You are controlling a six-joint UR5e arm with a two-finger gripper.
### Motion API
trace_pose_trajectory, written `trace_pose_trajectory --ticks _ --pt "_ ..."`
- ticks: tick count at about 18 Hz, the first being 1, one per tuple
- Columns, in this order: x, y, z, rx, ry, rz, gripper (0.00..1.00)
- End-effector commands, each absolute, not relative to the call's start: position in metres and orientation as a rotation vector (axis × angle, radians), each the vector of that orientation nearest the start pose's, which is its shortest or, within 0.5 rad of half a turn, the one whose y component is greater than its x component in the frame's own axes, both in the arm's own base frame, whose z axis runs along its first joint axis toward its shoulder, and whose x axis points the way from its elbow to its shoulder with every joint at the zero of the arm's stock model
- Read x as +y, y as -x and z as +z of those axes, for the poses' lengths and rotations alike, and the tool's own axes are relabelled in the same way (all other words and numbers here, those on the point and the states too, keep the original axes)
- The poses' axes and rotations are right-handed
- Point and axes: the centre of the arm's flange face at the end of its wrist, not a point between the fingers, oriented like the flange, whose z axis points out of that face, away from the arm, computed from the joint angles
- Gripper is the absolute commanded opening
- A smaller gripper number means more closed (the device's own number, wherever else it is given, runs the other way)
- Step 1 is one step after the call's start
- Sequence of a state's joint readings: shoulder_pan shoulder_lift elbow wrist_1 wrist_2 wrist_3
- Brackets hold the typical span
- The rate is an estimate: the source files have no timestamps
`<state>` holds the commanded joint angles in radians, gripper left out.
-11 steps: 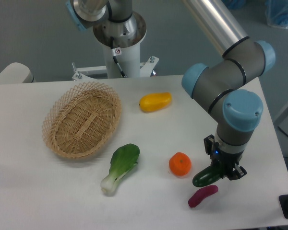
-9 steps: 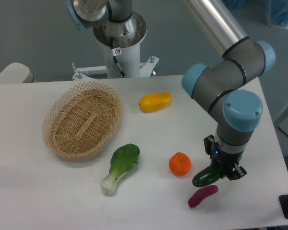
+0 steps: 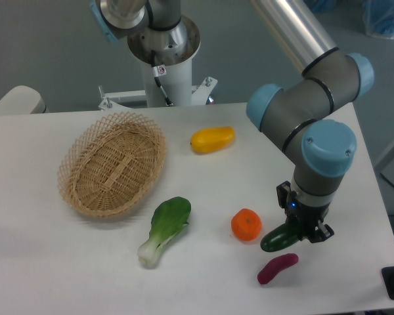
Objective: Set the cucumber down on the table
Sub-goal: 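Carry the cucumber toward the yellow pepper and lower it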
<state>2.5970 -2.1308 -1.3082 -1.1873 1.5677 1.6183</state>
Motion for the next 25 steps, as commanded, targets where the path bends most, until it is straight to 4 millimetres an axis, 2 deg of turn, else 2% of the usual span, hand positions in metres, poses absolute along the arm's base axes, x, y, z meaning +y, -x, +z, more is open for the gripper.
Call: trace_pose_trajectory --ticks 5,7,10,13,16,19,21,23,25 --pt "0.422 0.513 0.303 1.072 2.939 0.041 0.02" --pt "0.399 0.505 0.296 1.107 2.923 0.070 0.03" --pt "0.377 0.487 0.269 1.145 2.907 0.085 0.03" --pt "0.374 0.469 0.248 1.157 2.906 0.025 0.04" --pt "0.369 0.448 0.249 1.164 2.904 0.008 0.04" --pt "0.367 0.431 0.234 1.169 2.905 -0.049 0.05" --pt "0.369 0.415 0.233 1.187 2.899 -0.064 0.08" --pt "0.369 0.408 0.230 1.192 2.897 -0.074 0.14" --pt "0.376 0.401 0.229 1.216 2.888 -0.079 0.29"
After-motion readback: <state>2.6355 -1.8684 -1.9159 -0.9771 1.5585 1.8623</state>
